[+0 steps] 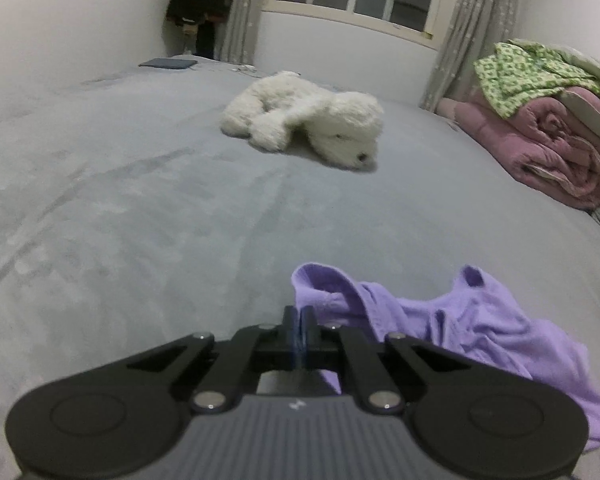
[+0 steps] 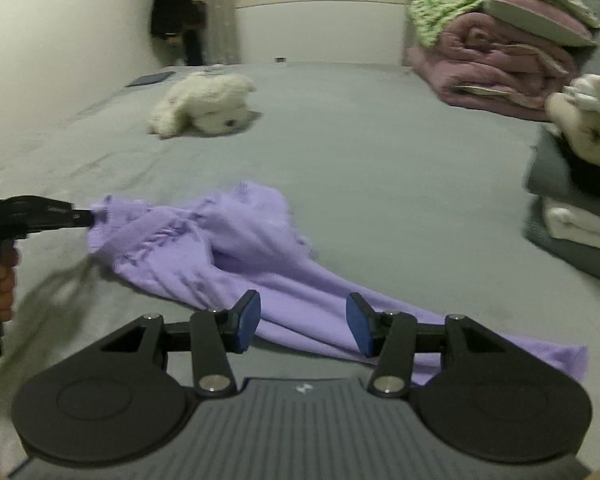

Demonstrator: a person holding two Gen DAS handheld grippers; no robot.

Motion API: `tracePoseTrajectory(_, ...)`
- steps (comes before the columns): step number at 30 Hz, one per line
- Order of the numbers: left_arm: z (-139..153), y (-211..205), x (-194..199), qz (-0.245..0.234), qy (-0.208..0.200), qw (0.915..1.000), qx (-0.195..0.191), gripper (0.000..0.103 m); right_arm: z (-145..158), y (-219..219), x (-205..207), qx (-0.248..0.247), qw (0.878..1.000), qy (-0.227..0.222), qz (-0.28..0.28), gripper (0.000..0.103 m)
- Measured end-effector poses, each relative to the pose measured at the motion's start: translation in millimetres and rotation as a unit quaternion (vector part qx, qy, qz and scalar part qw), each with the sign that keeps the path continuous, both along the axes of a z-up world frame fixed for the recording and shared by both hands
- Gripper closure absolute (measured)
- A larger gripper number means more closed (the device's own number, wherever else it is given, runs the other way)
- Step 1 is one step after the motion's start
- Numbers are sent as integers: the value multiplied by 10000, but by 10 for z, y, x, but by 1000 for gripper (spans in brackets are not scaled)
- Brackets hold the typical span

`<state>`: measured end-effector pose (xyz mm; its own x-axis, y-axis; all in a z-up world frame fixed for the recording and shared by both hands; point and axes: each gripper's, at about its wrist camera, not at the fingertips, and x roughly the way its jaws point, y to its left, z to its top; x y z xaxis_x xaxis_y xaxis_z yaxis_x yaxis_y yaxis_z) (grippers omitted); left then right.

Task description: Fold clothes

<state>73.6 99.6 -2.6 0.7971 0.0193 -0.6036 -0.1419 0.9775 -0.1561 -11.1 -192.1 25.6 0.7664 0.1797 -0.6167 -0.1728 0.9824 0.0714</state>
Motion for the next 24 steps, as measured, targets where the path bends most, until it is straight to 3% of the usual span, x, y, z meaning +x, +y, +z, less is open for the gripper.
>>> tracePoseTrajectory(9,64,213,340,182,-47,9997,151,102,-110,389,203,256,9971,158,692,51)
tracePoseTrajectory(15,-29,204,317,-41,271,9996,102,100,-232,411,309,1043,9887,446,981,51)
tracePoseTrajectory(17,-37,197,260,-73,351,9993,124,92,-236,386,330,1296,9857,515,949,51)
tracePoseTrajectory(19,-43,221,191,-62,453,9990,-19,70,-233,370,346,1436,9841,542,890,51)
tracePoseTrajectory(24,-14,298,-42,-74,718,9960,-521,66,-225,433,367,1349,9861,486,840,51)
